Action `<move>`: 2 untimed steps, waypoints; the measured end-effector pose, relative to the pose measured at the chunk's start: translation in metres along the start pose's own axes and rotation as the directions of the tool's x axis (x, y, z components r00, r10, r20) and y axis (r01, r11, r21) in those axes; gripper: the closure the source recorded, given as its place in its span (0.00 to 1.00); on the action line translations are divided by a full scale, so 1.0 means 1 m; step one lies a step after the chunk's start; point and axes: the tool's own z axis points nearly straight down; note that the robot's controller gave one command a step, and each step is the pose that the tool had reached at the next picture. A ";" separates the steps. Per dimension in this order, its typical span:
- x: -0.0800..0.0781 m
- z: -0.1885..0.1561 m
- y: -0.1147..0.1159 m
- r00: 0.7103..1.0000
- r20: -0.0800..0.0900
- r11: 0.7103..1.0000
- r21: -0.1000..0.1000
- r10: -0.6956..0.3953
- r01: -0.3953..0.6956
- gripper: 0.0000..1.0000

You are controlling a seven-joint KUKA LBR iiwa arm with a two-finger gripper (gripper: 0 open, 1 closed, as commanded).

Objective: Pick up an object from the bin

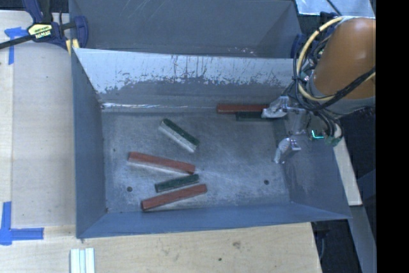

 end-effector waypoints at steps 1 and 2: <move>-0.002 -0.004 0.000 1.000 0.008 1.000 0.001 -0.002 0.002 0.00; -0.035 0.004 0.003 0.999 0.010 0.999 0.002 -0.042 0.042 0.00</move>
Offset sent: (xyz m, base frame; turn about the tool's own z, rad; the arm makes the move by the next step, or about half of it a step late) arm 0.0642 0.0075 -0.0151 -0.0839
